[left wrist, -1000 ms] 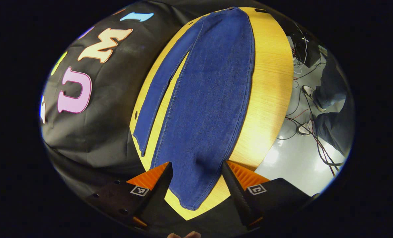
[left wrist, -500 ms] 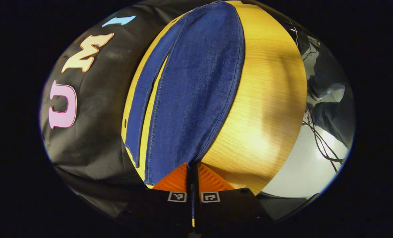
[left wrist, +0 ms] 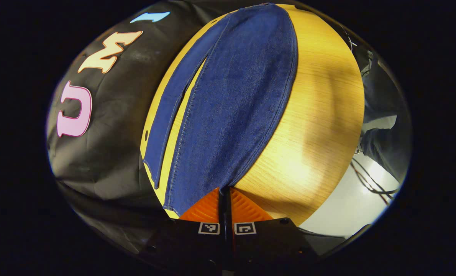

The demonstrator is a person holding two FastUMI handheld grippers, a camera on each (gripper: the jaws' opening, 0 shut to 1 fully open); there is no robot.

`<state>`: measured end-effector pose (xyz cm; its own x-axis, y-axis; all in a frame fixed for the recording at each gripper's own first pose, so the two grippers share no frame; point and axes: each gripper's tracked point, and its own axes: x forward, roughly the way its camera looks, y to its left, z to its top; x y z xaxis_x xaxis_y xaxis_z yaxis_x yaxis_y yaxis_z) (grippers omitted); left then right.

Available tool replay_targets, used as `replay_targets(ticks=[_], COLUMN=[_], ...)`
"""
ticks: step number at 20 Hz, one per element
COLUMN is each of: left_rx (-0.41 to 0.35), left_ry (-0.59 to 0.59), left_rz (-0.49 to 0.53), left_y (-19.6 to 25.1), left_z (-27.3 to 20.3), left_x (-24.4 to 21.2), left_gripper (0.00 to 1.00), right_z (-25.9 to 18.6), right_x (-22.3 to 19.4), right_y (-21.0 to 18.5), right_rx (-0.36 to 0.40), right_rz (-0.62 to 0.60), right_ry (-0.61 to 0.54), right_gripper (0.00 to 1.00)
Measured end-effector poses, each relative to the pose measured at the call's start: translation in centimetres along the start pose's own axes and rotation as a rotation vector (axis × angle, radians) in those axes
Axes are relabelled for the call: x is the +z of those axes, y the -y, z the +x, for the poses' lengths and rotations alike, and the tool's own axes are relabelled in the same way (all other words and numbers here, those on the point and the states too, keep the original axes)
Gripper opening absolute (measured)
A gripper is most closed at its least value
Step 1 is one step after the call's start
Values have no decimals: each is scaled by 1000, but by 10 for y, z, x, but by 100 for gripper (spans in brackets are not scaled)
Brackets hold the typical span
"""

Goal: Grasp the waist and the cuffs of the jeans and fold them to make the two legs overlap; first hold the waist and fold one-third of the jeans toward the cuffs, then hold the cuffs and fold the remaining one-third in the same direction to finish folding.

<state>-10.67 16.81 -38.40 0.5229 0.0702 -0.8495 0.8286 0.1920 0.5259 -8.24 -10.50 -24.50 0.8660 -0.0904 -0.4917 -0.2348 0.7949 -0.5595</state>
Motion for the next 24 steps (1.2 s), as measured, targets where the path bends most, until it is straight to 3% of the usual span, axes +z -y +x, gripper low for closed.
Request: replay_targets(ticks=[4, 9, 11, 13, 15, 17, 18, 21, 23, 24], left_rx=[-4, -11, -12, -15, -14, -12, -12, -14, -14, -13], left_ry=[-32, -67, -73, -76, -80, -84, -85, -84, -88, -87], left_rz=[29, -5, -7, -6, -11, -14, -13, -16, -26, -35], left_y=[1, 2, 1, 1, 1, 1, 1, 1, 1, 1], left_z=[1, 0, 1, 1, 2, 2, 2, 2, 3, 3], left_x=[-2, -4, -3, -3, -3, -3, -3, -3, -3, -3], left_gripper=[0, 0, 0, 0, 0, 0, 0, 0, 0, 0], right_z=[15, 34, 40, 46, 49, 61, 66, 72, 75, 73], right_x=[-55, -101, -115, -130, -136, -135, -136, -134, -144, -138], right_y=[-9, -37, -54, -68, -74, -79, -81, -93, -101, -100], right_rx=[79, 212, 287, 358, 391, 409, 413, 454, 487, 476], right_rz=[-189, -366, -420, -461, -503, -515, -518, -565, -599, -607], right_ry=[-84, -140, -161, -191, -201, -196, -193, -184, -191, -190], right_gripper=[99, 99, 96, 100, 100, 87, 74, 55, 32, 10])
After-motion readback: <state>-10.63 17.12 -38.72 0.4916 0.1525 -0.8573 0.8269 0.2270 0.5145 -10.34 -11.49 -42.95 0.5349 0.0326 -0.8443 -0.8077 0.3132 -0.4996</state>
